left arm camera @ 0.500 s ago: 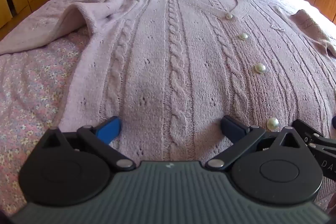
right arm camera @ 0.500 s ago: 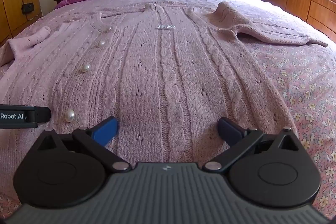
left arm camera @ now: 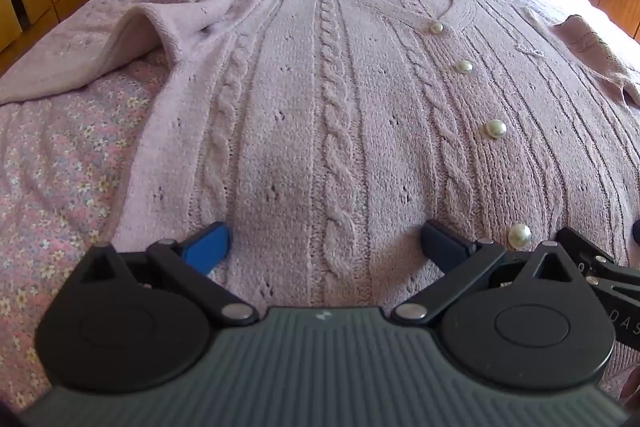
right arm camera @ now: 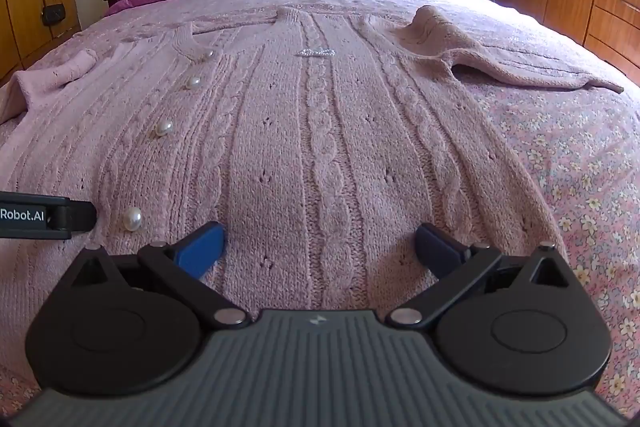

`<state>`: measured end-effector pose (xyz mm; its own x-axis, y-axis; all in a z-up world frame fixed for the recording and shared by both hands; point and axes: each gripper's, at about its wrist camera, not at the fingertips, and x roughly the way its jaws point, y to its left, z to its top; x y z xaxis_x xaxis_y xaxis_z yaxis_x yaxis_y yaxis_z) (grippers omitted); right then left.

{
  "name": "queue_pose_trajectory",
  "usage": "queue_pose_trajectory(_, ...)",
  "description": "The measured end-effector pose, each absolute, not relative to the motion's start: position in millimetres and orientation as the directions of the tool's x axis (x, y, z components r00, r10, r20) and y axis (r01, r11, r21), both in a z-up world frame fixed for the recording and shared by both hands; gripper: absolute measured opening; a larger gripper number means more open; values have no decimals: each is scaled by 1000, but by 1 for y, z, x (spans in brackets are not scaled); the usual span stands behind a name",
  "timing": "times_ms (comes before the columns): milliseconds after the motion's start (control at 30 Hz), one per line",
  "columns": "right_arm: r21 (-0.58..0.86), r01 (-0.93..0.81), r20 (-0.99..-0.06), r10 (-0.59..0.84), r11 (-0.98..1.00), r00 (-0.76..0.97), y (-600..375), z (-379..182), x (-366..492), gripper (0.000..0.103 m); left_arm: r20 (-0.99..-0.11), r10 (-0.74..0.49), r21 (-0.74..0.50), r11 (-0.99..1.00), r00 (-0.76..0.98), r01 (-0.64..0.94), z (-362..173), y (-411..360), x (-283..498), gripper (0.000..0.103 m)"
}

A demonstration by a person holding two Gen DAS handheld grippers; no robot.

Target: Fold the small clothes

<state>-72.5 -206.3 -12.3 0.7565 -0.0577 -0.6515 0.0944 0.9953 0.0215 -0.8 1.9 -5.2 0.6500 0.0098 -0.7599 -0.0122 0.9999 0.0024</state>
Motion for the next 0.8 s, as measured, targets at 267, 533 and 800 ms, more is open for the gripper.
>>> queue_pose_trajectory(267, 18, 94, -647, -60, 995, 760, -206, -13, -74, 103, -764, 14, 9, 1000, 645, -11, -3, -1, 2, 103)
queue_pose_trajectory(533, 17, 93, -646, -61, 996, 761, -205, -13, -76, 103, -764, 16, 12, 1000, 645, -11, -4, -1, 2, 103)
queue_pose_trajectory(800, 15, 93, -643, -62, 996, 763, -206, -13, -76, 103, -760, 22, 18, 1000, 650, -13, -5, -2, -1, 103)
